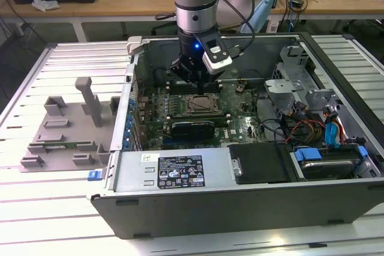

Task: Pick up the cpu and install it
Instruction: 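Install the second cpu locking lever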

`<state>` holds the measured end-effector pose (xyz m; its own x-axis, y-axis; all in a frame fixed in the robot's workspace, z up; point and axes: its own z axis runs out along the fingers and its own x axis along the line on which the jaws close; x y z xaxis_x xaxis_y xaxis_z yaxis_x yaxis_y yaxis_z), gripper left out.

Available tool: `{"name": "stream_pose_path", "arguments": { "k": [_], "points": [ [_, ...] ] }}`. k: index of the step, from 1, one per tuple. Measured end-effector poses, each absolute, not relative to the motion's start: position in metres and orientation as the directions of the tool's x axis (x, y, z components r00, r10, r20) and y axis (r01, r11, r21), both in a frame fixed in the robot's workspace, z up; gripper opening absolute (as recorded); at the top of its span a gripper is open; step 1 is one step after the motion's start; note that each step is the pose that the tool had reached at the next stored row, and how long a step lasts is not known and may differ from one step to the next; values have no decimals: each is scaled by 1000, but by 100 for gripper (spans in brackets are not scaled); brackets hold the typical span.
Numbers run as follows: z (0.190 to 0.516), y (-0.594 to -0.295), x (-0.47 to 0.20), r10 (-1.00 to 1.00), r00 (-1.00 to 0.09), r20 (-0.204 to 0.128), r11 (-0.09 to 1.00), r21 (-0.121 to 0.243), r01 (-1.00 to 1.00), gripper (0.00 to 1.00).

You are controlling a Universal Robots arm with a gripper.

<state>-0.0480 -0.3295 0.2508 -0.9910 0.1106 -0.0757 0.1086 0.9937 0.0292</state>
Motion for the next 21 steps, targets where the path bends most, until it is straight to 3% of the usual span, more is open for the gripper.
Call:
{"name": "stream_pose_path", "arguments": {
  "k": [21],
  "points": [
    [252,-341,-48,111,-991,-76,994,29,109,11]
  ]
}}
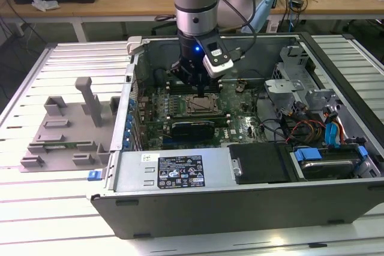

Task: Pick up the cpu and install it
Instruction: 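Install the second cpu locking lever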

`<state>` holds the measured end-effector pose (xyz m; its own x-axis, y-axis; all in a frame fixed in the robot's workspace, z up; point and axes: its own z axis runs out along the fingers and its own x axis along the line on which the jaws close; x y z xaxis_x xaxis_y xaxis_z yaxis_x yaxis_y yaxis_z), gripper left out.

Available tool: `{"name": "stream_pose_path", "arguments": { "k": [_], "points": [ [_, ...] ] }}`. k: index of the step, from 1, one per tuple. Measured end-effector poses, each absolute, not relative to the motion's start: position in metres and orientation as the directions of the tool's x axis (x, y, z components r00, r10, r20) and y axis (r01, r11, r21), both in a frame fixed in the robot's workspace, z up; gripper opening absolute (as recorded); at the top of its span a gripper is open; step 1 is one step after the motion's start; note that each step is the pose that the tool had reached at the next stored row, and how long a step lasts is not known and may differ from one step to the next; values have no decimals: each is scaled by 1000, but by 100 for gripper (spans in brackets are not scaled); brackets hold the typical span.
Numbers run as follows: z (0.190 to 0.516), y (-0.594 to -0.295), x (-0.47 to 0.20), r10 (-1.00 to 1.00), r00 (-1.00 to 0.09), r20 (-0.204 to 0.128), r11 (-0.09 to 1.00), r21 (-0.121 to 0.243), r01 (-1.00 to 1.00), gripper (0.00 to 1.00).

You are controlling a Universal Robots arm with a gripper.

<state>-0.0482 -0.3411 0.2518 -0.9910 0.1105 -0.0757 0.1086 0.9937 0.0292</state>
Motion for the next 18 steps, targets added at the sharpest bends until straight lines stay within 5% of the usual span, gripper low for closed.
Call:
{"name": "stream_pose_path", "arguments": {
  "k": [18],
  "points": [
    [243,-359,-49,19,-997,-68,999,29,17,11]
  ]
}}
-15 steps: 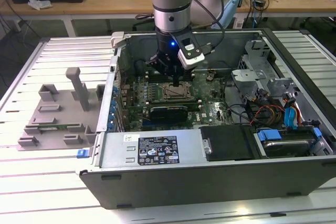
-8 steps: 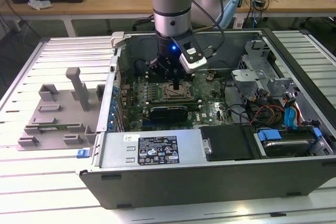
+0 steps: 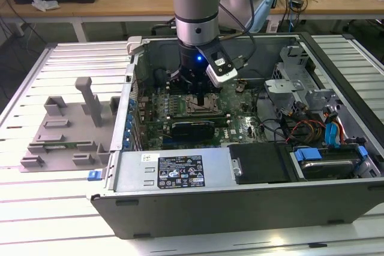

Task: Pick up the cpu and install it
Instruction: 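Install the second cpu locking lever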

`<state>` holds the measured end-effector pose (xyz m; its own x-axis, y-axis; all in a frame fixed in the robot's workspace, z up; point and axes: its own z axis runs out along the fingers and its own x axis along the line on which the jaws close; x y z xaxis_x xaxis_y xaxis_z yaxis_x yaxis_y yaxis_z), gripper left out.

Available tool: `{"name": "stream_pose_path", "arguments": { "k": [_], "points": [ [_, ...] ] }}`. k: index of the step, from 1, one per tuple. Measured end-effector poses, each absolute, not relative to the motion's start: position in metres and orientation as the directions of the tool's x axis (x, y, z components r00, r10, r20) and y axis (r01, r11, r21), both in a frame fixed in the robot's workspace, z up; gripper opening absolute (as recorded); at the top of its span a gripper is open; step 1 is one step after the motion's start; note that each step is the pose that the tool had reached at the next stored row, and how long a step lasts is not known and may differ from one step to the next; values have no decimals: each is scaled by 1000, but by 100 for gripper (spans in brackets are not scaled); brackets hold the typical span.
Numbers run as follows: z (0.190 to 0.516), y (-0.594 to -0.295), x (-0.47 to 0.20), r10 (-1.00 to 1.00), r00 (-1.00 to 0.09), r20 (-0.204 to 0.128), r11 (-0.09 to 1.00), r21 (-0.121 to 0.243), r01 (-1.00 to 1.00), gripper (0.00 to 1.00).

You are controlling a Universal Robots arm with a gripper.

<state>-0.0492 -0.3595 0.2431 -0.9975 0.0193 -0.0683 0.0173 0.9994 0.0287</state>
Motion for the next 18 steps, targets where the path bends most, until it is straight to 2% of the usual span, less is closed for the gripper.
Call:
{"name": "stream_pose_path", "arguments": {
  "k": [18],
  "points": [
    [238,-359,-61,19,-997,-68,999,29,17,11]
  ]
}}
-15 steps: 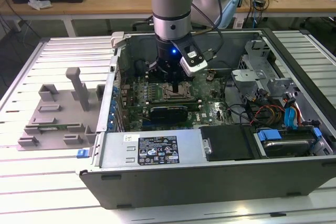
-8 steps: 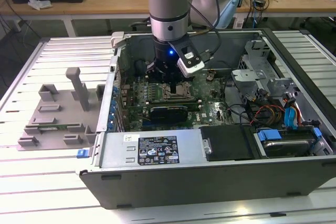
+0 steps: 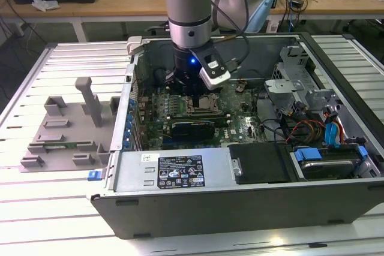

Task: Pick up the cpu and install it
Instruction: 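Install the second cpu locking lever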

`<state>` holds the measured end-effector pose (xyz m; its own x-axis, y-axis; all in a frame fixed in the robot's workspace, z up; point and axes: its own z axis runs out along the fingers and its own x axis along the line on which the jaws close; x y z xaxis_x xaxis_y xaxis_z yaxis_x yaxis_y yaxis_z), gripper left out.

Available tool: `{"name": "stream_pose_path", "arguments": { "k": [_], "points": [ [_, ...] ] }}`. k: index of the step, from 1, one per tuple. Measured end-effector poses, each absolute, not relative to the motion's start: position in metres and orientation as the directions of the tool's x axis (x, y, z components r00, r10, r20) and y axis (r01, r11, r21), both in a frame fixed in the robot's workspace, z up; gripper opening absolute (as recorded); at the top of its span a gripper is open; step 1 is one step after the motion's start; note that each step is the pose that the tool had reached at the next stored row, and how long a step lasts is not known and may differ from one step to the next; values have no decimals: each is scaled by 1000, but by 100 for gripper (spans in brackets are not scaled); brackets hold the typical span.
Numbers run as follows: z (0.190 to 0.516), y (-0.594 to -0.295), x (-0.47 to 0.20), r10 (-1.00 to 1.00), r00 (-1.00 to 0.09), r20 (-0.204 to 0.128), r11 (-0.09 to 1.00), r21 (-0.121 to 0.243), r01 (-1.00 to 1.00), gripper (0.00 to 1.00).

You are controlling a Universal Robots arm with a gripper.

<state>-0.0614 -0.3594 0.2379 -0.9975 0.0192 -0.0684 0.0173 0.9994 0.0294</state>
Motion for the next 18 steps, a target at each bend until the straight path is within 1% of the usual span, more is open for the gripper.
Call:
{"name": "stream_pose_path", "arguments": {
  "k": [13,18],
  "points": [
    [234,-364,-68,19,-997,-68,999,30,17,11],
    [227,-365,-72,19,-997,-68,999,30,17,11]
  ]
}}
